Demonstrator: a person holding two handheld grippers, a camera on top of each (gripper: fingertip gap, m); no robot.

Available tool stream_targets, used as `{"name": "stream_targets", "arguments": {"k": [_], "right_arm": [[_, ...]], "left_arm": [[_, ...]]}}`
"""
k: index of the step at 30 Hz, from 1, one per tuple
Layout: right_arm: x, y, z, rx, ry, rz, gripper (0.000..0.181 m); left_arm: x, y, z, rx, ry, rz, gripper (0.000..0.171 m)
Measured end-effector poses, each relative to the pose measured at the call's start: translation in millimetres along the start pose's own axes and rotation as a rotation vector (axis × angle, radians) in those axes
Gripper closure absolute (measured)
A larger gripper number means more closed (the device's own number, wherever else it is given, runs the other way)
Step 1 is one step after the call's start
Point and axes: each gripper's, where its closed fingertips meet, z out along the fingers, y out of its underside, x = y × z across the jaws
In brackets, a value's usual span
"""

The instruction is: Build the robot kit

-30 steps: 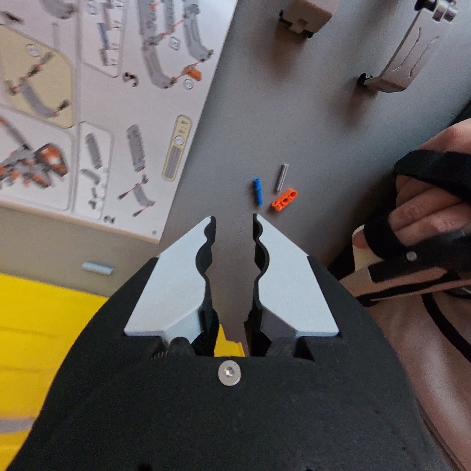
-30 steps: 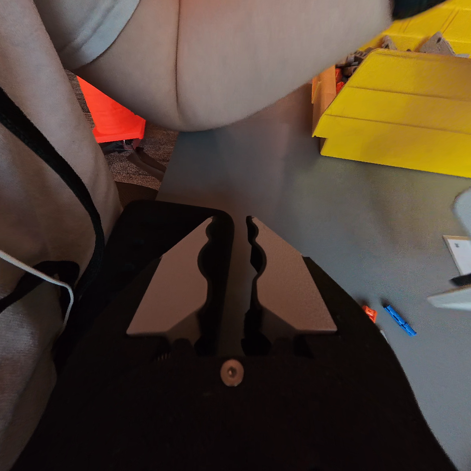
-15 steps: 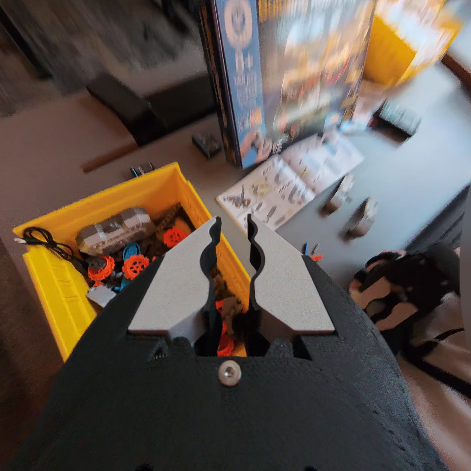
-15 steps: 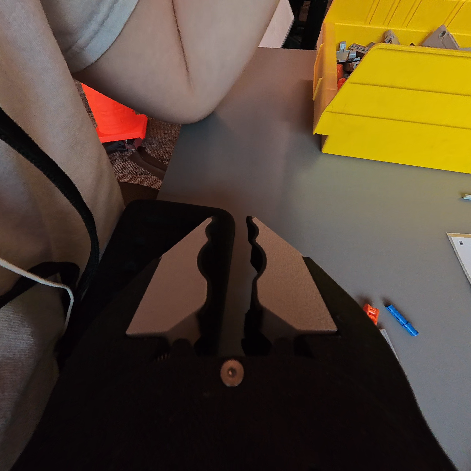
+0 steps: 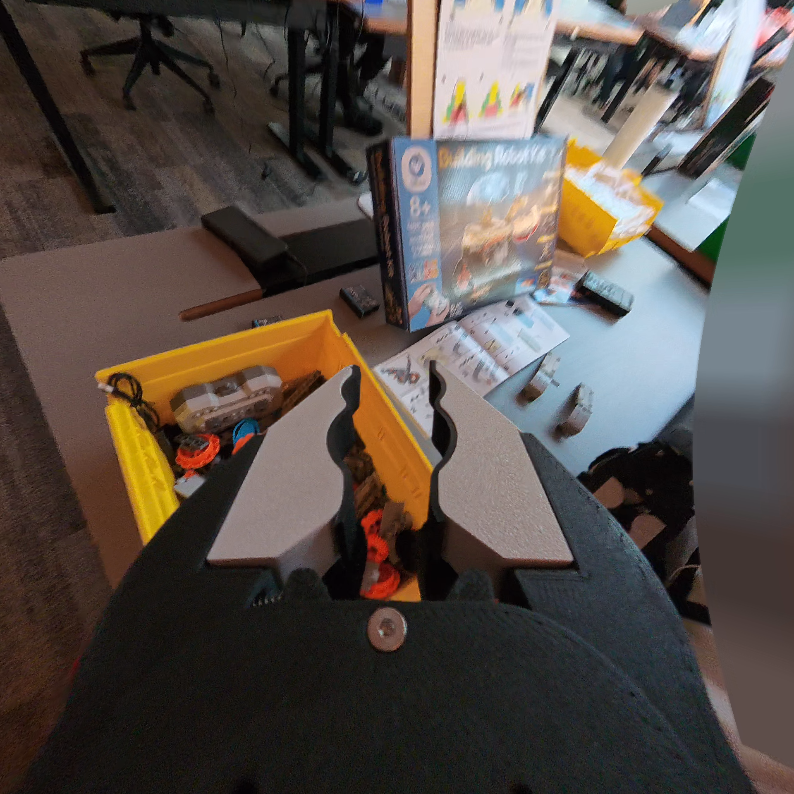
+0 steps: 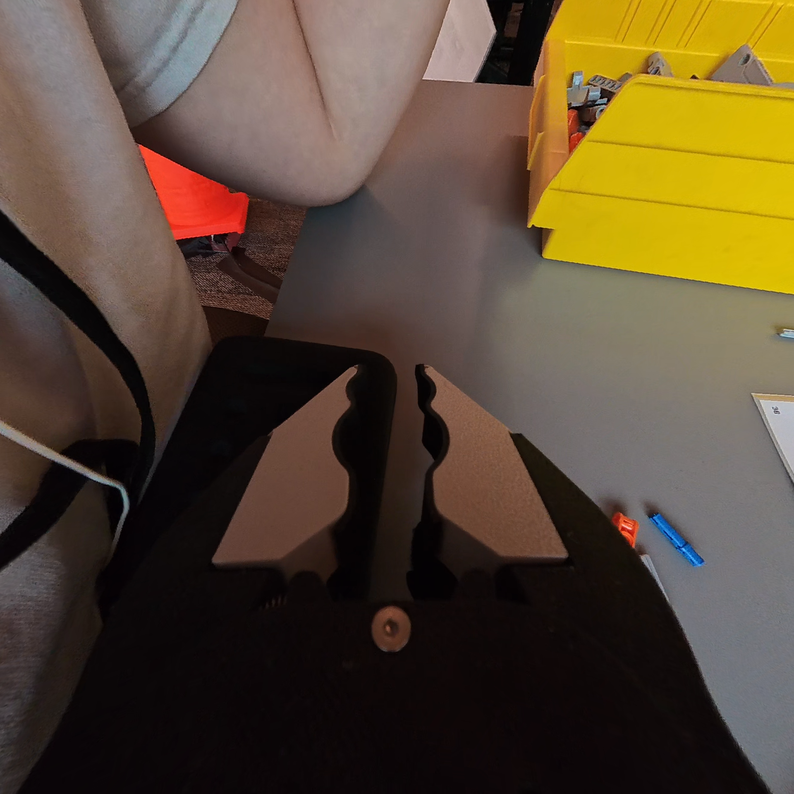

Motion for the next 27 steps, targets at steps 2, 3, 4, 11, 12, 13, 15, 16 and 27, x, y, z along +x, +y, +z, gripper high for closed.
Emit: {"name": "stream_targets", "arguments": {"k": [2, 3, 4, 11, 12, 13, 15, 16, 27], "right_arm": [[0, 0, 0, -0.001, 0.0, -0.002, 0.158], [0, 0, 1, -0.001, -0.001, 0.001, 0.158], [0, 0, 1, 0.001, -0.004, 0.005, 0.158], [0, 1, 1, 0.004, -0.008, 0.018, 0.158], [0, 1, 1, 0.004, -0.009, 0.018, 0.158], [0, 1, 1, 0.005, -0.009, 0.02, 0.158], [1, 0, 1, 0.007, -0.011, 0.024, 0.158], [1, 1, 1, 0.007, -0.012, 0.024, 0.158], [1, 0, 2, 0.01, -0.016, 0.032, 0.158]], "left_arm": [[-7, 19, 8, -0.117, -0.044, 0.009, 0.133], [-11, 31, 12, -0.186, -0.063, 0.005, 0.133], [-18, 43, 16, -0.254, -0.098, 0.003, 0.133], [-95, 69, 21, -0.48, -0.529, 0.089, 0.134], [-99, 63, 21, -0.461, -0.557, 0.119, 0.135], [-99, 58, 21, -0.439, -0.564, 0.142, 0.136], [-95, 45, 22, -0.378, -0.566, 0.168, 0.137], [-93, 37, 22, -0.336, -0.565, 0.178, 0.139], [-80, -30, -10, 0.138, -0.663, 0.331, 0.13]]}}
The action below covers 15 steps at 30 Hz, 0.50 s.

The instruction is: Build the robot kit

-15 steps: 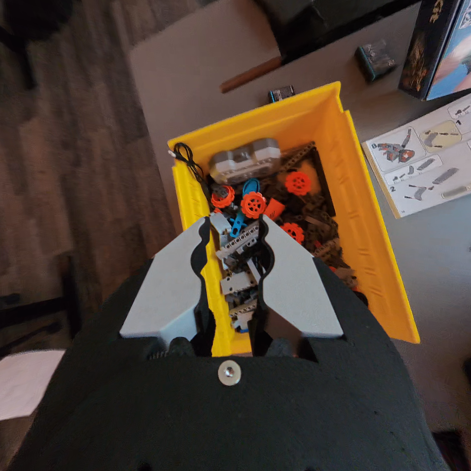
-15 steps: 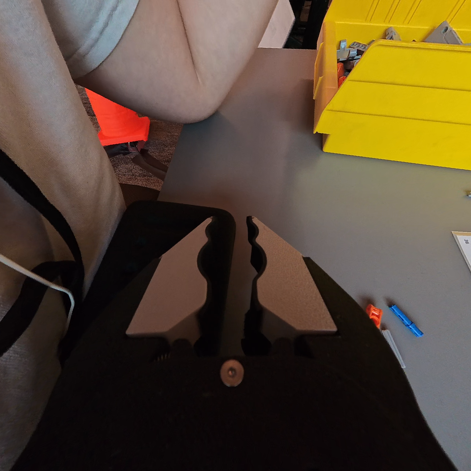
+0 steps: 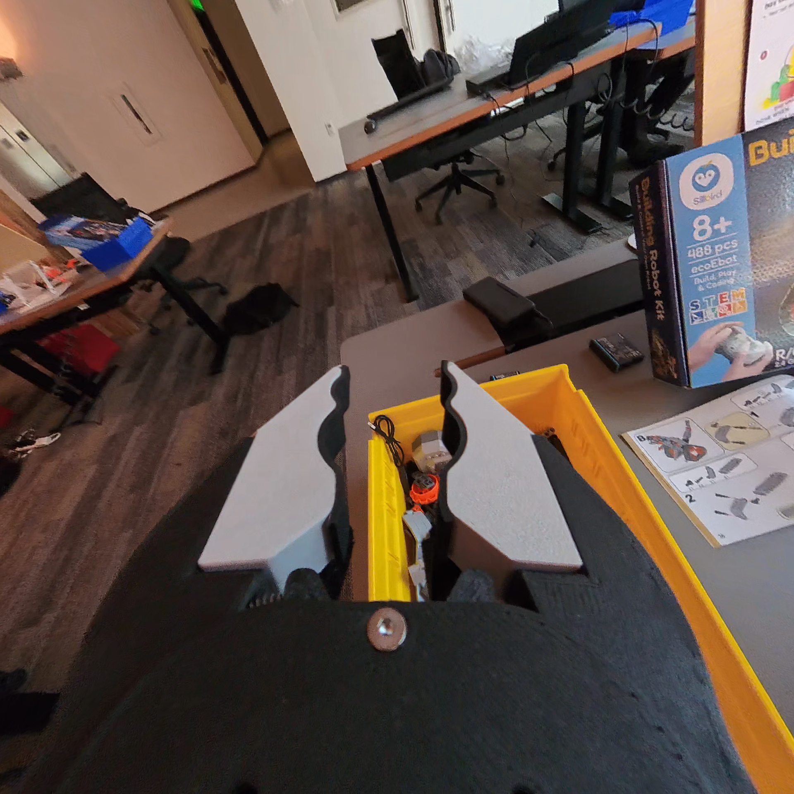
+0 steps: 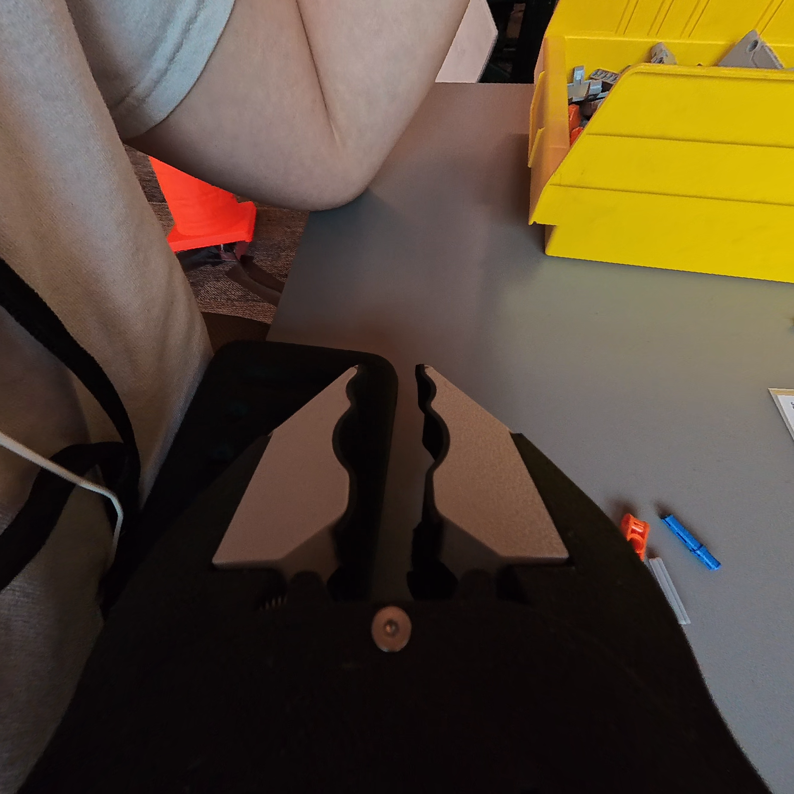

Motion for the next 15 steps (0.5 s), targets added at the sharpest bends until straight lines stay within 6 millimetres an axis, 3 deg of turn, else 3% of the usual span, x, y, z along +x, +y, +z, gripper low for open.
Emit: {"name": "stream_targets", "arguments": {"k": [5, 8, 11, 15], "right_arm": [[0, 0, 0, 0.0, 0.0, 0.002, 0.158], [0, 0, 0, -0.001, 0.003, -0.007, 0.157], [0, 0, 0, 0.001, 0.001, -0.002, 0.158], [0, 0, 0, 0.003, -0.004, 0.007, 0.158]], "left_arm": [[-3, -17, -1, 0.122, -0.019, -0.013, 0.122], [-3, -28, -4, 0.208, -0.031, 0.018, 0.136], [-5, -16, 5, 0.146, -0.06, 0.011, 0.136], [18, 8, 32, 0.066, 0.035, 0.109, 0.126]]}}
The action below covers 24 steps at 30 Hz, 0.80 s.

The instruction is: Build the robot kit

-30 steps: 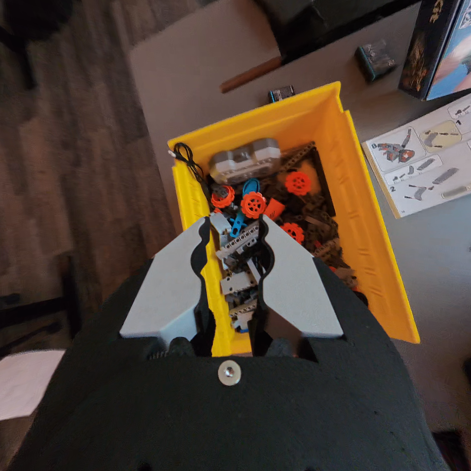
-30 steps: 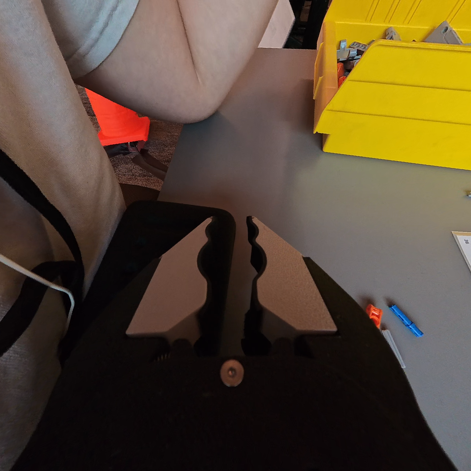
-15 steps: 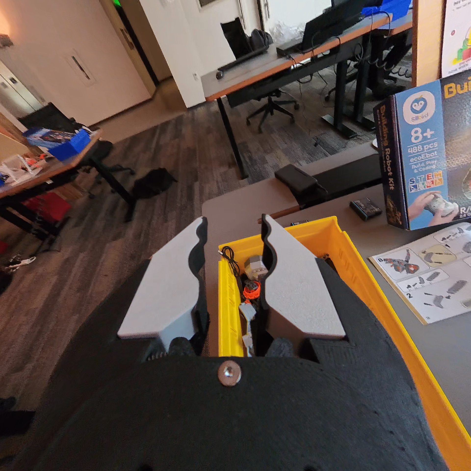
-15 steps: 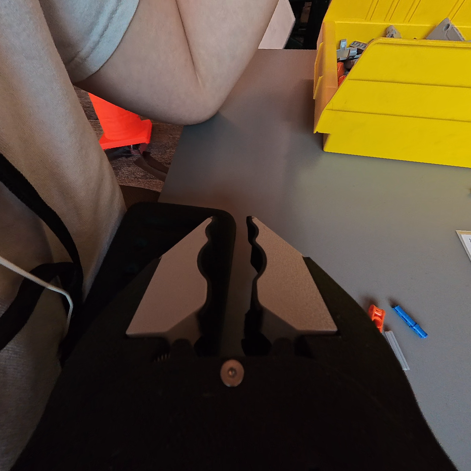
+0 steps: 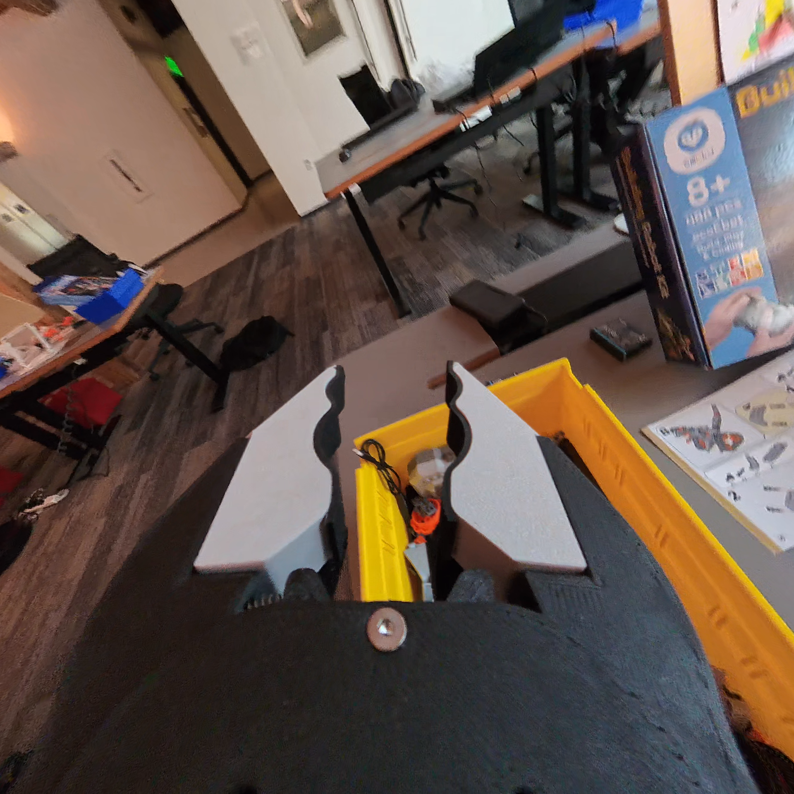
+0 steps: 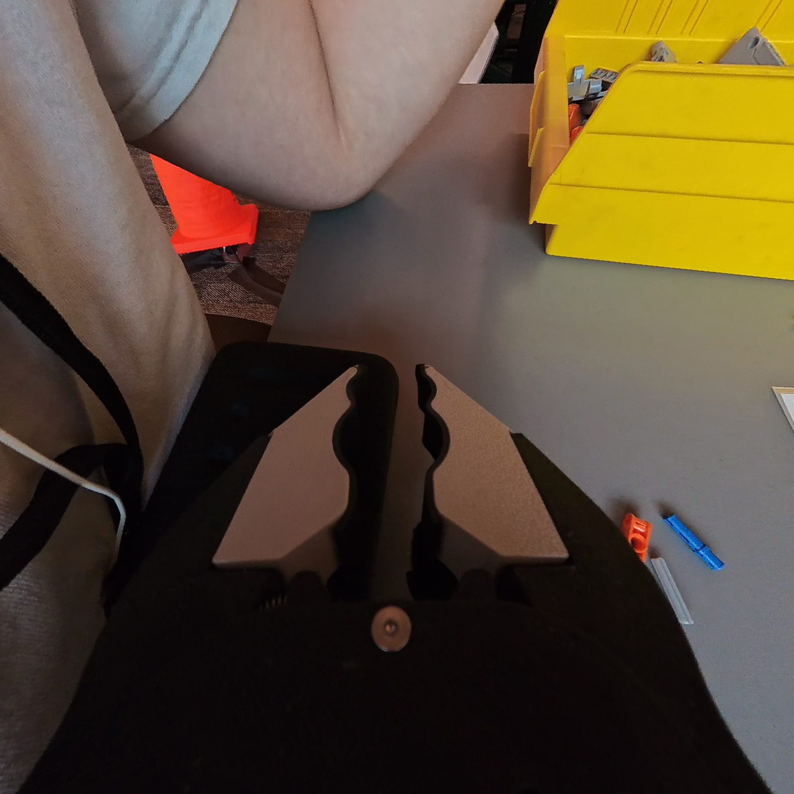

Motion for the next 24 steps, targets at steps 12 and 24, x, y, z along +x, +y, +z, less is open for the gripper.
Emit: {"name": "stream_targets", "arguments": {"k": [12, 24], "right_arm": [[1, 0, 0, 0.006, -0.007, 0.017, 0.157], [1, 0, 0, 0.006, -0.006, 0.015, 0.157]], "left_arm": [[85, 93, 71, -0.393, 0.329, 0.044, 0.117], [133, 141, 75, -0.619, 0.501, 0.141, 0.132]]}}
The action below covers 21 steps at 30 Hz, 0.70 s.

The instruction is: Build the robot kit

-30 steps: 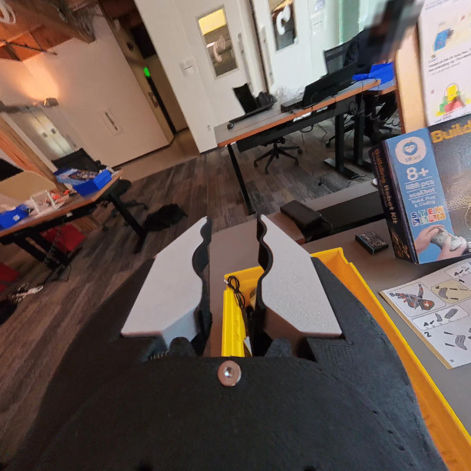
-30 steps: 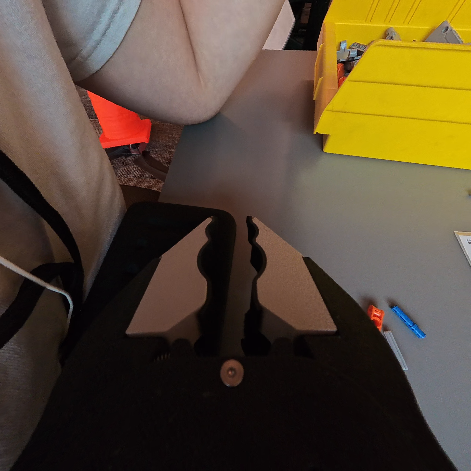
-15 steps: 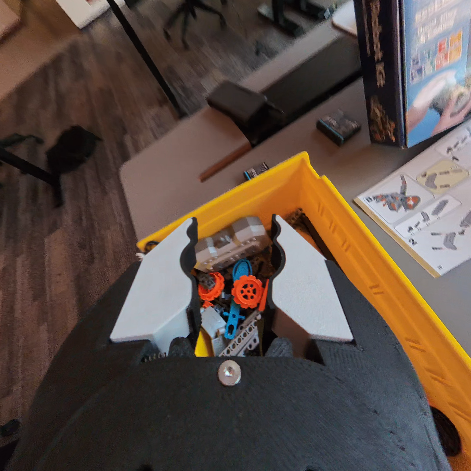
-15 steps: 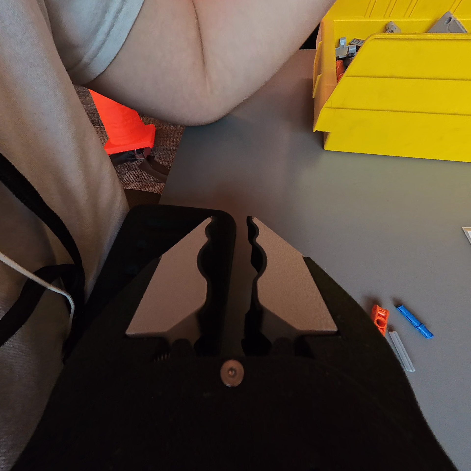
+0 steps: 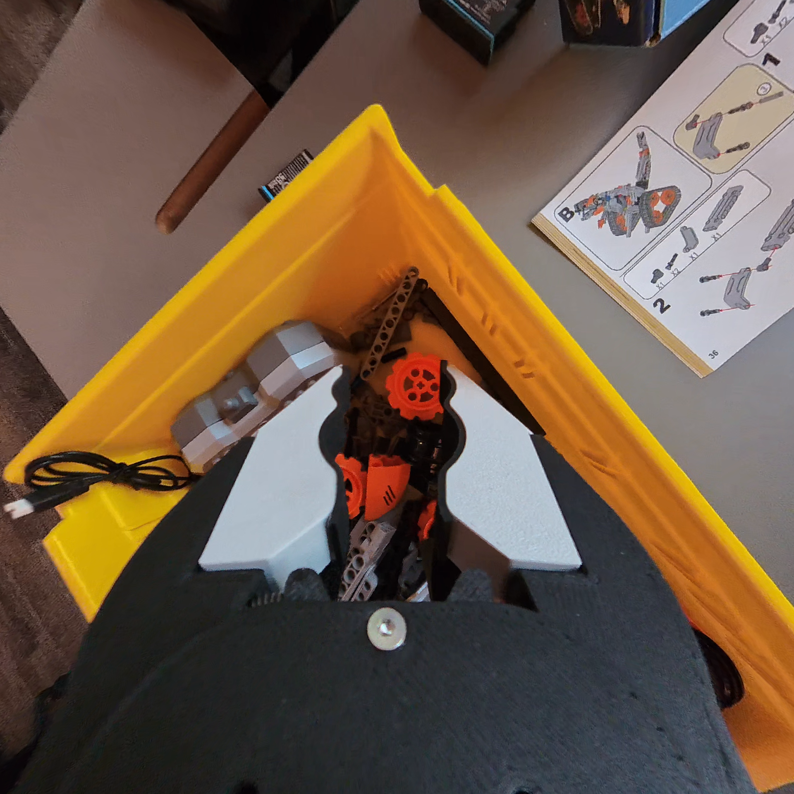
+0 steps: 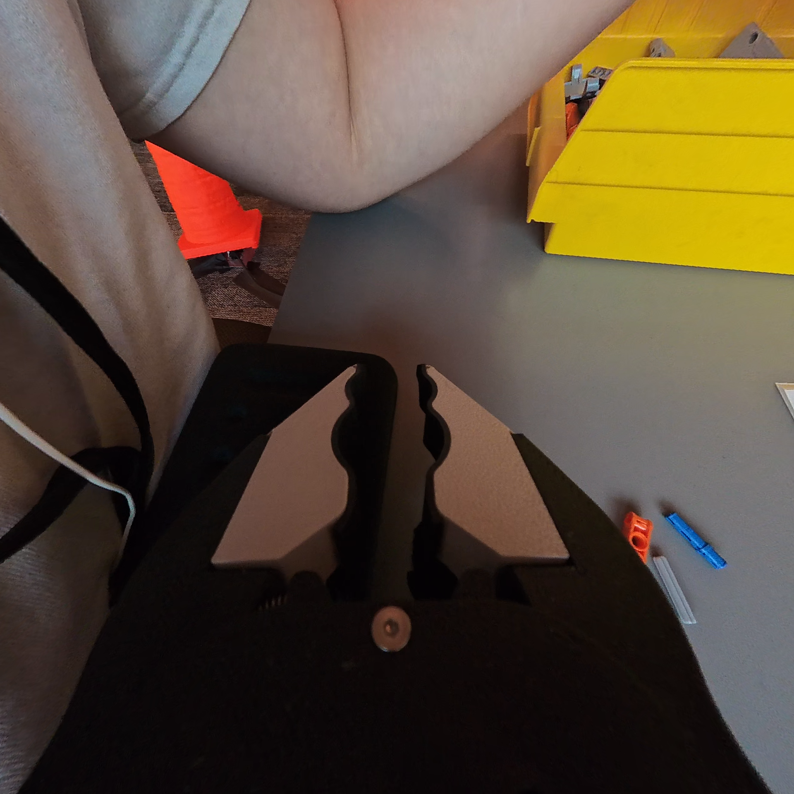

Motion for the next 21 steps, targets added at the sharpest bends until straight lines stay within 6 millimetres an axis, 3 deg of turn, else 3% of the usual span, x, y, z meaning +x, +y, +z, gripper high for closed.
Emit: {"name": "stream_targets", "arguments": {"k": [13, 21], "right_arm": [[2, 0, -2, -0.002, 0.011, -0.004, 0.156], [2, 1, -2, -0.005, 0.011, -0.004, 0.155]], "left_arm": [[3, 24, 30, -0.152, 0.015, -0.027, 0.121], [5, 28, 31, -0.19, 0.016, -0.042, 0.138]]}}
